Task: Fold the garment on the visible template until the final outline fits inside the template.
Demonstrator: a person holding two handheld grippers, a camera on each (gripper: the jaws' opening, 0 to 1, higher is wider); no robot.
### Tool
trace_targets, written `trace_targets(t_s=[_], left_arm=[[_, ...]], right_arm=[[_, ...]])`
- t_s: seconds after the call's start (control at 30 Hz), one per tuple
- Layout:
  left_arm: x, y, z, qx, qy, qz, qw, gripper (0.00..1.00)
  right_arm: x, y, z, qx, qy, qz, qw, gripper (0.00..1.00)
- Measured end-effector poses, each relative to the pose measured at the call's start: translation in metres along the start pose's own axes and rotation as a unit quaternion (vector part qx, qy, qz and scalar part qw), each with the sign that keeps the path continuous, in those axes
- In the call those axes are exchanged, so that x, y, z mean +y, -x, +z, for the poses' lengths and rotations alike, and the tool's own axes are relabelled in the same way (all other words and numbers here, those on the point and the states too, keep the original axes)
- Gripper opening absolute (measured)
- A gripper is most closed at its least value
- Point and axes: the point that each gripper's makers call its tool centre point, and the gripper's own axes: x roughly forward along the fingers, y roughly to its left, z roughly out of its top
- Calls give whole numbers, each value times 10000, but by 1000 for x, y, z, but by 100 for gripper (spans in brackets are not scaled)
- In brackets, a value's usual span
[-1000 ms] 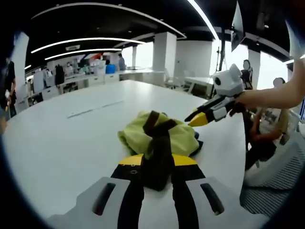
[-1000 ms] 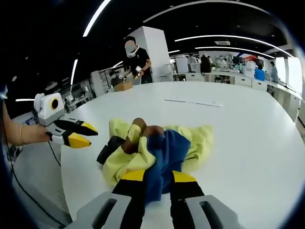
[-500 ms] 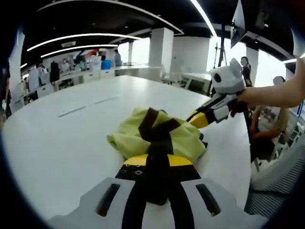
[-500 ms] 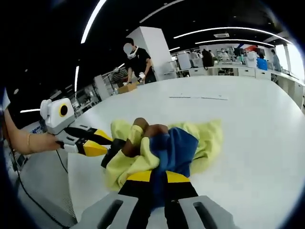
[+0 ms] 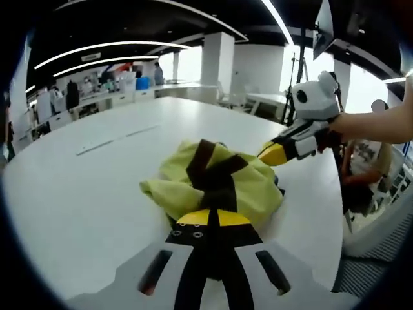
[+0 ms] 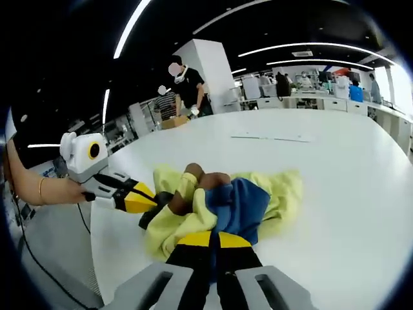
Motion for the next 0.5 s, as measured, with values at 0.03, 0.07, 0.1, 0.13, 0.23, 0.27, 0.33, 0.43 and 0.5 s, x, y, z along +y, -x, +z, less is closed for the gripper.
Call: trace_targets(t_s=[0.03,0.07,0.1,0.13,0.23,0.27,0.33,0.43,0.5], left_arm=[[1,4,3,-45,47,12,10000,0],[2,7,6,-114,95,59,9999,0],[3,10,9,-175,102,93,9998,0],[4,14,11,-197,118,108,9997,0],[6,25,18,-289,55,208,9994,0],[7,29,20,-304,29,248,9992,0],[11,37,23,-352,-2,368,9987,0],[22,52,31,-507,70,616,9968,0],[29,59,36,-589,117,763,9953,0]], right_arm=[[1,2,3,-53,27,-6,10000,0],[2,4,6,-108,61,-16,9999,0],[3,8,8,-143,63,-29,9999,0],[3,12,11,-193,89,-49,9998,0],[2,19,17,-245,233,-107,9994,0],[2,21,20,-256,297,-134,9991,0],[2,26,26,-301,414,-169,9985,0],[3,33,35,-395,522,-194,9977,0],[5,36,39,-426,575,-208,9972,0]])
